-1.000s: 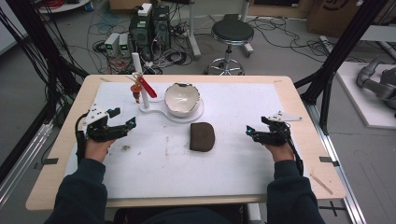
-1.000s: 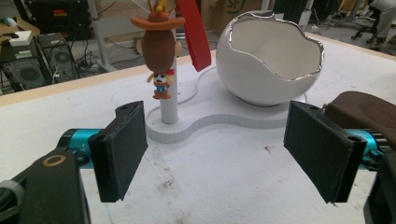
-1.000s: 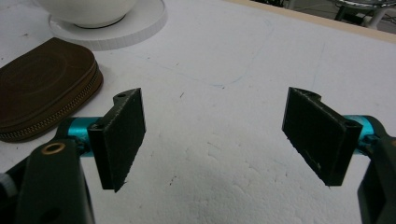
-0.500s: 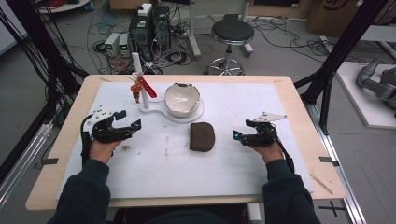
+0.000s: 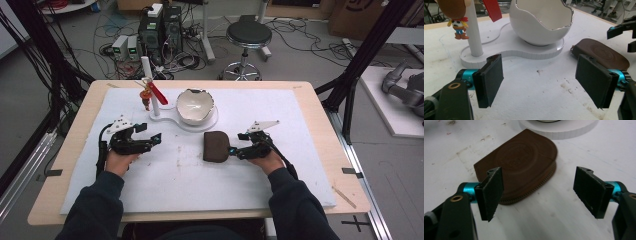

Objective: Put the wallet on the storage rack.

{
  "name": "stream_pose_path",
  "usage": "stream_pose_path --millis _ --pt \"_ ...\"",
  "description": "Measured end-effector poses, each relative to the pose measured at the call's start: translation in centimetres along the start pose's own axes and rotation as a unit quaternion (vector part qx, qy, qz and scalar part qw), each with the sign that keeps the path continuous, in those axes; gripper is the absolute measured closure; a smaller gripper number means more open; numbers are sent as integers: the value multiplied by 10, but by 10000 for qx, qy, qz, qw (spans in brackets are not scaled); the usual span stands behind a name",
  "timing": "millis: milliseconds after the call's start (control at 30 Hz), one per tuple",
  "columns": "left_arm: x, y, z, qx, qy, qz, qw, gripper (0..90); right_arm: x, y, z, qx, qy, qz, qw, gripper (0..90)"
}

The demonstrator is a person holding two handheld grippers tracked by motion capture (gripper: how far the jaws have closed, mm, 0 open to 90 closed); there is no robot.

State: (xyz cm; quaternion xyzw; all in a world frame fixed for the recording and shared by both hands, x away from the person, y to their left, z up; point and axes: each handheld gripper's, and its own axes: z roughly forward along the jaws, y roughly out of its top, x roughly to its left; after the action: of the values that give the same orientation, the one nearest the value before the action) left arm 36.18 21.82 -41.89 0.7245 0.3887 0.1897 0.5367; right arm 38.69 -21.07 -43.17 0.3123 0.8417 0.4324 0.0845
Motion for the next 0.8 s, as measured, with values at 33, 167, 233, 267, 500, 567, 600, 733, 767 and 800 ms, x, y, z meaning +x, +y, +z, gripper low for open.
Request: stream_pose_path --millis 33,167,233,267,500,567,600,733,767,800 --pt "0 0 0 -5 -8 -16 10000 226 1 2 5 48 45 -30 10000 220" --pt "-1 -1 2 47 -38 -32 10000 234 3 11 27 240 228 -31 9994 214" --pt "-1 -1 4 75 -73 -32 9999 235 1 12 29 292 285 0 9992 200" --pt "-2 -2 5 104 -95 -18 9999 242 -4 12 33 324 443 147 9984 204" --pt "-6 -3 10 228 -219 1 9995 255 -6 10 32 451 1039 412 9927 426" --pt "-7 -4 11 263 -258 -1 9993 257 -1 11 32 452 1218 202 9913 511" --pt "-8 -4 12 290 -290 4 9992 257 4 12 32 476 1248 43 9910 523" --pt "-12 -6 18 432 -494 -43 9978 258 7 13 30 489 1284 -111 9905 529" --pt "-13 -6 20 453 -551 -57 9974 258 9 13 29 479 1251 -193 9908 529" --pt "-15 -6 21 480 -612 -68 9969 258 10 13 29 461 1247 -297 9907 530"
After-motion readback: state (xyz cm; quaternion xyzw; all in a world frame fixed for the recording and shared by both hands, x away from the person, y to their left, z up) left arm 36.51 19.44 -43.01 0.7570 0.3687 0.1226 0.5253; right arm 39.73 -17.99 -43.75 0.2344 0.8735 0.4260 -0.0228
